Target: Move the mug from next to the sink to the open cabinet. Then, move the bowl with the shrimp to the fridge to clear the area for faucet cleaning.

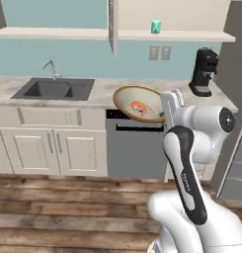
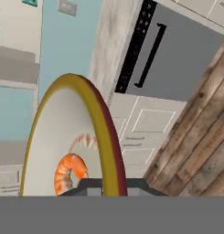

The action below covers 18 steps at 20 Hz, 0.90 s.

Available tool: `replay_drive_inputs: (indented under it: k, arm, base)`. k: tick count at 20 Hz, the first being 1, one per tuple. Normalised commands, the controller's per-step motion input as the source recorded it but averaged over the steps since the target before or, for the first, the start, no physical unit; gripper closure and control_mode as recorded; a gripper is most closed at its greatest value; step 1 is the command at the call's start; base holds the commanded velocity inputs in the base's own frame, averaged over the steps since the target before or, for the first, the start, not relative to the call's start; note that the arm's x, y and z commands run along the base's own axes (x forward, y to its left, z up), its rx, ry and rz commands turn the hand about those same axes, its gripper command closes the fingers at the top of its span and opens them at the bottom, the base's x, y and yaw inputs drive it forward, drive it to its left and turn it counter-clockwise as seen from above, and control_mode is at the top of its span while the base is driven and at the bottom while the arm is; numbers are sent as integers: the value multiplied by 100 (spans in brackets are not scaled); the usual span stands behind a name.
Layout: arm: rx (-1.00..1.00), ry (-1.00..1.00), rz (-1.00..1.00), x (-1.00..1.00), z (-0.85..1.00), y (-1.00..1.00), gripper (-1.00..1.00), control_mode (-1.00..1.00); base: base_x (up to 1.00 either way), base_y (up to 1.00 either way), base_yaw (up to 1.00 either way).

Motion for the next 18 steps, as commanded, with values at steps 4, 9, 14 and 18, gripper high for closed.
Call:
replay_drive_inputs:
  k: [4, 9, 14, 18]
  arm:
    - [0, 0, 0, 0, 0, 0, 100, 100]
    - [0, 0, 0, 0, 0, 0, 100, 100]
    - [0, 0, 0, 0, 0, 0, 100, 100]
    - [0, 0, 0, 0, 0, 0, 100, 100]
  base:
    - [-100, -50, -51]
    - [-55, -91, -50]
    - [-2, -100, -44]
    - [1, -100, -38]
